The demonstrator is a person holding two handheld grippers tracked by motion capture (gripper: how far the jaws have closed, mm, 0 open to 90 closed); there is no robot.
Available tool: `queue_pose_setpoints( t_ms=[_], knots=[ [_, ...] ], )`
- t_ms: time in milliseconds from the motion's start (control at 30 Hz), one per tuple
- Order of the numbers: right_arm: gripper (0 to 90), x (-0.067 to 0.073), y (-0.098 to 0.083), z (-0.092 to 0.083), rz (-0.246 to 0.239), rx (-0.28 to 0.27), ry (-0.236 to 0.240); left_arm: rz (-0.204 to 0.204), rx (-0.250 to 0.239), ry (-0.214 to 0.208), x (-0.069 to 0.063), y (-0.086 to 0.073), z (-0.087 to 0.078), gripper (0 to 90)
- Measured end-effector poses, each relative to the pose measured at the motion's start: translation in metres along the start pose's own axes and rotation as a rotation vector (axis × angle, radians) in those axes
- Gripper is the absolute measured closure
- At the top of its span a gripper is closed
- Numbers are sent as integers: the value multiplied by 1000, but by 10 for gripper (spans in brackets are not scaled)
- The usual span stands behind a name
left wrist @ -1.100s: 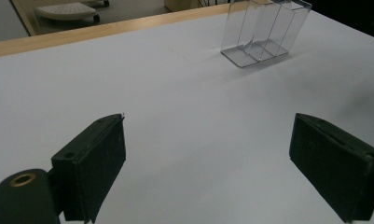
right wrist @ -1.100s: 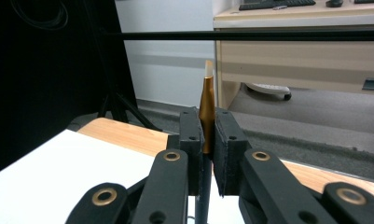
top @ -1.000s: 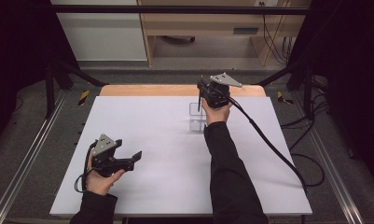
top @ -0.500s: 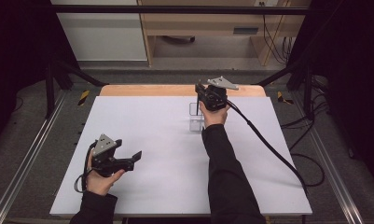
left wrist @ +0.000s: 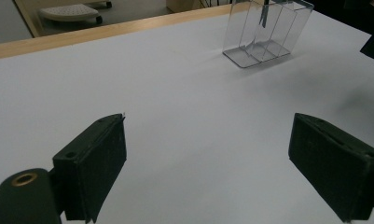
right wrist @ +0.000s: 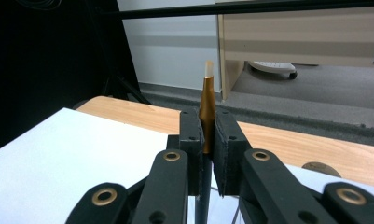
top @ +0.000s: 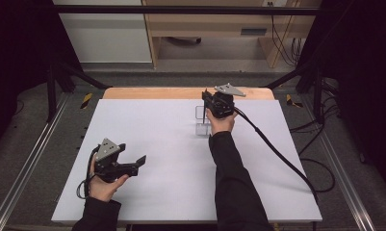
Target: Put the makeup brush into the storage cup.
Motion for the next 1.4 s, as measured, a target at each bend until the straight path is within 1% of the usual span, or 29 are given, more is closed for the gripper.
queue_pose_setpoints(
  t_ms=[200, 533, 700, 800, 900, 1100, 1400],
  knots=[
    [839, -1, -9, 0, 4, 13, -1, 4, 3, 2, -1, 0, 1, 105],
    [839, -1, -18, 2, 13, 20, -1, 7, 4, 4, -1, 0, 1, 107],
    [839, -3, -24, 2, 25, 31, -4, 12, 8, 4, -1, -1, 1, 108],
    [839, -2, -28, 3, 13, 41, -4, 12, 10, 5, -2, -1, 2, 108],
    [839, 0, -31, 3, 15, 49, -2, 14, 11, 5, -2, -1, 2, 108],
    [838, 1, -37, 5, 2, 73, -5, 14, 10, 4, -3, -1, 2, 108],
    [825, -2, -47, 3, 23, 117, -7, 19, 15, 3, -4, -2, 4, 108]
  ],
)
Point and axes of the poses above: each handheld gripper's, and its own axes: z roughly forward along the jaws, y roughly out of its top, x roughly to its left, the point moved 6 cm from there along z, roughly forward along the jaws, and after that the axes turned 3 degrees about -x, right-handed, at the moved point
